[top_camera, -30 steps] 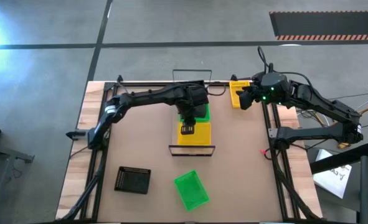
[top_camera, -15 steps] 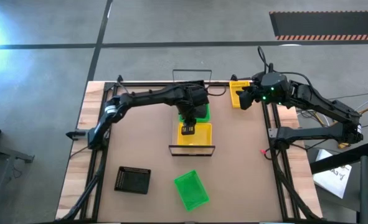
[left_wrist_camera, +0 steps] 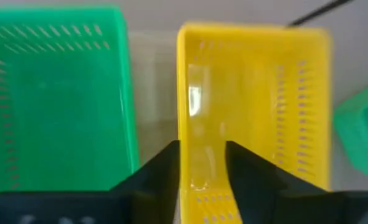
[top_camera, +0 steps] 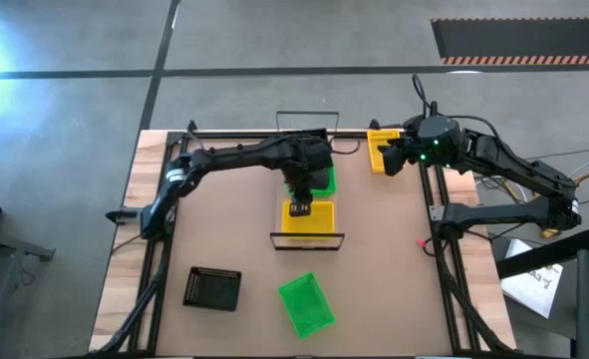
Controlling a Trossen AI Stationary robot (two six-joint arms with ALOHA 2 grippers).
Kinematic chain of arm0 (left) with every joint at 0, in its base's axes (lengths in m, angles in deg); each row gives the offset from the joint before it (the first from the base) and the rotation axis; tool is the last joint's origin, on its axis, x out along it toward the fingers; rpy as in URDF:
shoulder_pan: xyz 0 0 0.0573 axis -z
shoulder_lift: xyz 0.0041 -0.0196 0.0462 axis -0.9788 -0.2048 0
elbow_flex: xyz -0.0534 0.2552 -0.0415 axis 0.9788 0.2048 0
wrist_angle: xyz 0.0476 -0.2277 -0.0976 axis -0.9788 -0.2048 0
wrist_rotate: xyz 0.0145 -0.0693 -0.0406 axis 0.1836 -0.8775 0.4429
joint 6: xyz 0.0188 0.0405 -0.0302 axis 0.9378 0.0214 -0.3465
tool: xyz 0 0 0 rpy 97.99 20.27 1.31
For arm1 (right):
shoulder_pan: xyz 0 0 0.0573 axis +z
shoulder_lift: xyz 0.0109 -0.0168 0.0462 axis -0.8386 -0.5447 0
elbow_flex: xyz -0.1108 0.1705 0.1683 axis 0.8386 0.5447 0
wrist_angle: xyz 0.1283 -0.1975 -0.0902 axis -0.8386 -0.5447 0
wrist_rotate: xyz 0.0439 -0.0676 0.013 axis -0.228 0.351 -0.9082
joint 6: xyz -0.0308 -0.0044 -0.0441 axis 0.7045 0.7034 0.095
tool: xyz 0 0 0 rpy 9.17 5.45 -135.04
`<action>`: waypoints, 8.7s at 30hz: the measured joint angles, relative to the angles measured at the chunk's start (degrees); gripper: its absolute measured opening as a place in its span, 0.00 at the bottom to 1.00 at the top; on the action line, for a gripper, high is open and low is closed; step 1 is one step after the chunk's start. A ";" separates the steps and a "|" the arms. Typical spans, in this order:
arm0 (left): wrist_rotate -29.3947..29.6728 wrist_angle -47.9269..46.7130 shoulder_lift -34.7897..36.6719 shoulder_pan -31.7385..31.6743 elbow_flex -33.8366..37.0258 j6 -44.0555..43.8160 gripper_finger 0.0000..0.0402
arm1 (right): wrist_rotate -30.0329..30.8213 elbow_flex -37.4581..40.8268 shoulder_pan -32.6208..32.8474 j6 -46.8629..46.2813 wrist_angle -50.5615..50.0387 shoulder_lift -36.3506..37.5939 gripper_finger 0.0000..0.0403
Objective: Stack baskets on shelf by color
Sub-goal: Stack the bottom yellow bin on top of the yellow bin on the shelf, then stack the green bin on top of the green bins on the shelf
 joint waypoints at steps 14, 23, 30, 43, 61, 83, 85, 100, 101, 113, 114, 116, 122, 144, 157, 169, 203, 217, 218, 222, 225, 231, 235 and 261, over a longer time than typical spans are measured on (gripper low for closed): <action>14.28 -2.63 15.59 -0.81 -0.12 -12.66 0.45 | -0.08 1.80 0.02 -0.11 -0.12 -0.02 0.46; 16.75 3.86 29.59 -2.50 25.33 -23.96 0.45 | -2.51 12.03 0.28 -8.98 -0.02 -0.38 0.46; 14.34 12.00 40.79 -1.19 45.43 -42.17 0.45 | -8.16 18.44 0.15 -12.57 -0.10 -2.76 0.46; 12.72 27.28 48.90 1.72 54.75 -54.18 0.45 | -12.76 9.05 -18.32 2.00 -4.18 -22.13 0.46; 9.17 22.43 49.14 4.01 56.65 -52.98 0.45 | -15.89 3.29 3.74 -9.23 -6.11 -14.83 0.46; 7.23 22.39 49.83 4.12 58.65 -23.05 0.45 | -1.87 -19.29 70.95 -87.83 -4.61 -49.37 0.42; 5.54 22.45 49.90 4.12 59.19 -22.52 0.45 | -3.17 -24.45 69.61 -86.46 -5.42 -54.59 0.43; -0.22 22.08 59.20 6.27 67.60 -27.30 0.45 | -3.62 -41.93 52.82 -73.51 -18.04 -69.07 0.56; -0.22 22.10 60.28 6.31 68.15 -27.86 0.45 | -4.99 -41.68 52.04 -72.11 -17.48 -69.63 0.55; 0.17 23.52 68.07 6.31 71.47 -31.71 0.45 | -9.55 -39.52 50.27 -61.55 -13.89 -73.44 0.19; 0.17 24.09 68.16 6.31 71.48 -31.72 0.45 | -9.54 -39.51 50.47 -60.61 -13.97 -73.35 0.13; 0.17 25.45 68.28 6.31 71.49 -31.74 0.45 | -9.61 -39.47 51.01 -58.38 -14.10 -72.10 0.05; 0.20 28.20 68.09 6.31 71.49 -31.90 0.45 | -13.97 -42.86 51.22 -45.87 -18.52 -63.60 0.02; 6.19 51.98 61.95 6.20 71.43 -37.72 0.45 | -27.73 -56.44 -6.32 40.76 -38.15 -56.30 0.02; 11.47 52.83 55.03 6.14 71.08 -49.57 0.45 | -31.86 -68.78 -8.74 62.32 -34.18 -74.21 0.02; 11.41 52.83 55.80 6.15 71.06 -49.70 0.45 | -25.02 -68.50 -7.08 64.00 -33.85 -78.10 0.03; 13.00 41.51 56.28 2.49 71.14 -57.22 0.45 | -15.18 -37.62 -10.51 21.68 -34.36 -53.83 0.03; 18.17 42.17 56.28 0.30 71.12 -55.27 0.45 | -23.61 -20.04 -5.88 14.81 -11.90 -50.53 0.02; 18.50 42.34 55.98 -0.53 71.12 -55.23 0.45 | -24.20 -20.10 -5.41 15.98 -12.05 -50.53 0.02; 16.45 45.66 53.21 -5.06 71.28 -52.60 0.45 | -25.92 -20.46 -3.77 20.48 -12.05 -50.53 0.02; 11.86 49.74 49.00 -8.30 71.29 -50.47 0.41 | -22.28 -20.46 -3.62 17.64 -12.49 -50.53 0.02; 8.58 55.96 39.77 -10.17 70.63 -48.04 0.24 | -19.01 -20.33 -4.38 15.19 -11.96 -50.53 0.02; 5.13 61.88 36.75 -9.46 69.66 -45.63 0.12 | -19.22 -20.15 -4.35 16.42 -11.54 -50.53 0.02; -1.04 59.06 39.13 -6.60 68.30 -45.15 0.01 | -22.68 -20.13 -0.86 16.30 -16.78 -49.61 0.02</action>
